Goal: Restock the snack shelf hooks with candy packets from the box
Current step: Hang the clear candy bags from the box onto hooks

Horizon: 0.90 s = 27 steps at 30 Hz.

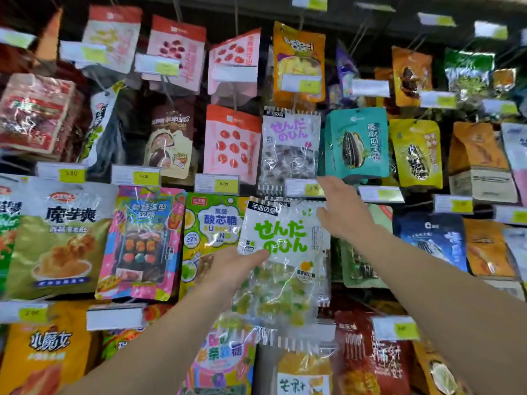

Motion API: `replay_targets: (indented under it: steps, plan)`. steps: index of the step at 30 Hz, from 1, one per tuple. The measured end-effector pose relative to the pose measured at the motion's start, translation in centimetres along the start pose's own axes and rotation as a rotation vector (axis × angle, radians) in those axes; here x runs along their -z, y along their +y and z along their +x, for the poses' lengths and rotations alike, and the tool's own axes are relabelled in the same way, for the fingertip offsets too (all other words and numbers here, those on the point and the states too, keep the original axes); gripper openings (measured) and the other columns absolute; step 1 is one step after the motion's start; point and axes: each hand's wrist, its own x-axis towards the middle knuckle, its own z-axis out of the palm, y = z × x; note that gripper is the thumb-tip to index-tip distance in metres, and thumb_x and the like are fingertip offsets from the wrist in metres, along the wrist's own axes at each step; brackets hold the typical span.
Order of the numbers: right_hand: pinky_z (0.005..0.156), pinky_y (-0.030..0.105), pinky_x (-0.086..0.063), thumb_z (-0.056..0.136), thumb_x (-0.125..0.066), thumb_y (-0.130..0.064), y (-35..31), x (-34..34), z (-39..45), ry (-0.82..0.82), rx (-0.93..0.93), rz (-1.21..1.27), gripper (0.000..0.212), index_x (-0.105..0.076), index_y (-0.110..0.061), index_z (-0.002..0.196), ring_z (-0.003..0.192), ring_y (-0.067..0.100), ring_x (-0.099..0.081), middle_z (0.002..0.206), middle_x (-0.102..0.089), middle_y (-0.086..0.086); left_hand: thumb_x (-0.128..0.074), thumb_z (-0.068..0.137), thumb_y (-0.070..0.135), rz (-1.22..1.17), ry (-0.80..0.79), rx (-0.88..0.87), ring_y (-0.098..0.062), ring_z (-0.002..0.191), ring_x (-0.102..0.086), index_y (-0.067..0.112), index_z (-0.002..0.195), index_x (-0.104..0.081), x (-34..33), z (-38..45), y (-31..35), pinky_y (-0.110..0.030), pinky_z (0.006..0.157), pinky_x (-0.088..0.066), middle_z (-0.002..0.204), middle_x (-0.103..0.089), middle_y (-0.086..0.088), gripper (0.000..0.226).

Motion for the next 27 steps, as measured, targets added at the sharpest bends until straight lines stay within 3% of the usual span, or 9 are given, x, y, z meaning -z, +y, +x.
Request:
replay_targets:
  steps: [3, 6, 10, 15, 18, 20, 22, 25, 27]
  plan:
    - [0.115, 0.043, -0.029, 0.099, -0.048, -0.018, 1.7, -0.4, 1.8, -0.045, 0.037, 0.014, 0.064, -0.018, -0.016, 0.155, 0.143, 0.034, -0.024, 0.161, -0.019, 0.004, -0.073, 0.081, 0.045, 0.038, 0.019, 0.008, -0.031, 0.127, -0.047, 0.006, 0.144, -0.038, -1.3, 0.2, 0.3, -0.043, 0.105, -0.039, 0.145, -0.045, -0.011, 0.082]
    - [0.109, 0.045, -0.037, 0.100, -0.044, -0.022, 3.1, -1.0, 3.2, -0.045, 0.058, 0.064, 0.052, -0.031, -0.019, 0.150, 0.137, 0.033, -0.036, 0.156, -0.032, 0.006, -0.076, 0.077, 0.047, -0.015, 0.027, -0.029, -0.025, 0.112, -0.058, 0.008, 0.131, -0.051, -2.5, 1.1, 0.2, -0.042, 0.095, -0.047, 0.134, -0.057, -0.010, 0.072]
    - [0.092, 0.048, -0.049, 0.101, -0.047, -0.023, 3.2, -0.8, 4.4, 0.060, 0.093, 0.091, 0.032, -0.054, -0.017, 0.131, 0.115, 0.032, -0.055, 0.134, -0.055, 0.009, -0.081, 0.039, 0.070, -0.071, 0.008, -0.040, -0.025, 0.120, -0.055, 0.015, 0.137, -0.048, -2.8, 2.7, -0.8, -0.054, 0.104, -0.042, 0.134, -0.059, -0.003, 0.118]
    - [0.082, 0.047, -0.052, 0.104, -0.037, -0.030, 3.9, -0.5, 5.1, 0.098, 0.114, 0.118, 0.030, -0.061, -0.016, 0.116, 0.098, 0.032, -0.060, 0.113, -0.066, 0.010, -0.079, 0.069, 0.051, -0.098, 0.025, -0.004, -0.022, 0.117, -0.054, 0.011, 0.136, -0.047, -4.7, 1.6, 1.5, -0.045, 0.106, -0.038, 0.125, -0.061, -0.002, 0.085]
    - [0.077, 0.044, -0.052, 0.105, -0.033, -0.027, 4.1, -0.3, 5.3, 0.118, 0.073, 0.147, 0.032, -0.061, -0.010, 0.106, 0.086, 0.032, -0.060, 0.093, -0.065, 0.010, -0.069, 0.088, 0.036, -0.105, 0.019, 0.023, -0.027, 0.131, -0.042, 0.006, 0.148, -0.027, -5.7, 2.1, 2.2, -0.042, 0.107, -0.033, 0.145, -0.045, -0.008, 0.079]
    - [0.074, 0.044, -0.053, 0.105, -0.036, -0.025, 4.0, -0.4, 5.5, 0.116, 0.065, 0.180, 0.029, -0.060, -0.009, 0.099, 0.080, 0.031, -0.060, 0.083, -0.062, 0.008, -0.069, 0.088, 0.037, -0.088, 0.045, 0.037, -0.029, 0.134, -0.039, 0.005, 0.150, -0.023, -6.3, 2.4, 2.6, -0.043, 0.107, -0.034, 0.150, -0.038, -0.011, 0.084]
    - [0.072, 0.042, -0.053, 0.104, -0.037, -0.026, 4.0, -0.5, 5.5, 0.115, 0.049, 0.221, 0.029, -0.059, -0.009, 0.094, 0.075, 0.030, -0.059, 0.078, -0.059, 0.007, -0.071, 0.085, 0.039, -0.062, 0.092, 0.056, -0.030, 0.129, -0.044, 0.005, 0.149, -0.027, -6.8, 3.4, 2.6, -0.043, 0.105, -0.037, 0.146, -0.044, -0.011, 0.085]
    - [0.069, 0.040, -0.052, 0.104, -0.037, -0.026, 4.2, -0.7, 5.4, 0.112, 0.036, 0.252, 0.028, -0.059, -0.011, 0.093, 0.076, 0.031, -0.059, 0.078, -0.060, 0.007, -0.076, 0.073, 0.047, -0.055, 0.089, 0.069, -0.029, 0.116, -0.053, 0.005, 0.142, -0.039, -7.2, 4.4, 3.0, -0.045, 0.100, -0.045, 0.135, -0.054, -0.009, 0.089]
    - [0.071, 0.041, -0.054, 0.103, -0.038, -0.023, 4.1, -0.7, 5.3, 0.108, 0.039, 0.252, 0.025, -0.061, -0.013, 0.099, 0.077, 0.030, -0.060, 0.082, -0.063, 0.007, -0.075, 0.076, 0.046, -0.064, 0.097, 0.096, -0.029, 0.117, -0.051, 0.005, 0.143, -0.036, -7.3, 4.7, 3.4, -0.037, 0.092, -0.042, 0.139, -0.051, -0.009, 0.088]
